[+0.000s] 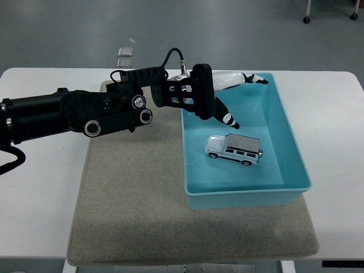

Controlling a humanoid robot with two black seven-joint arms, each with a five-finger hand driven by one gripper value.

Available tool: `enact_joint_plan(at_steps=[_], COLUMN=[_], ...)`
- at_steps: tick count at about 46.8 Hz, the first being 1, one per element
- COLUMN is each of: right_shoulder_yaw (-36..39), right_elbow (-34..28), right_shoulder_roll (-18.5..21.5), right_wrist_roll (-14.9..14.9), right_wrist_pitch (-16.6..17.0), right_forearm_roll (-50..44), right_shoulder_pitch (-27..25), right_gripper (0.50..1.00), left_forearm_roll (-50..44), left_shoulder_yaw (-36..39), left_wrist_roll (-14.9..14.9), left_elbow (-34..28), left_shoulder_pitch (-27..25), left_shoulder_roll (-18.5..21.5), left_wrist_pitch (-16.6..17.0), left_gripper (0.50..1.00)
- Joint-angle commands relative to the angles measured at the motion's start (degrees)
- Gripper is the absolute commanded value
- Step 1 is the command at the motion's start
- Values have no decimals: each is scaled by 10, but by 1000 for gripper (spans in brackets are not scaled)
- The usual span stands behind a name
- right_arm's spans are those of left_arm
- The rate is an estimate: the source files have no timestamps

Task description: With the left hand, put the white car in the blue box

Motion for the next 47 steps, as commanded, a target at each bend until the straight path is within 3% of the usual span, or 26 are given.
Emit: enact_joint_plan(at_steps=[1,14,22,29,47], right_shoulder_yaw=[0,0,0,0,0], right_elbow=[0,0,0,0,0], right_shoulder_roll=[0,0,0,0,0], right_wrist_roll=[0,0,0,0,0], right_wrist_pitch=[0,0,0,0,0], right_forearm_roll=[0,0,0,0,0], right_shoulder_pitch=[0,0,-1,0,0], right_gripper=[936,936,936,936,936], left_forearm_roll=[-48,-191,-252,-308,-342], left_shoulder_yaw=[-55,-197,-237,-288,-404], left_wrist_roll=[0,-1,-1,-1,0], left_elbow=[2,3,5,15,56], left_shoulder_pitch=[11,52,86,130,221], left_shoulder_roll=[15,86,122,136,137], left_wrist_pitch=[2,7,49,57,53], left_gripper=[994,994,994,994,994])
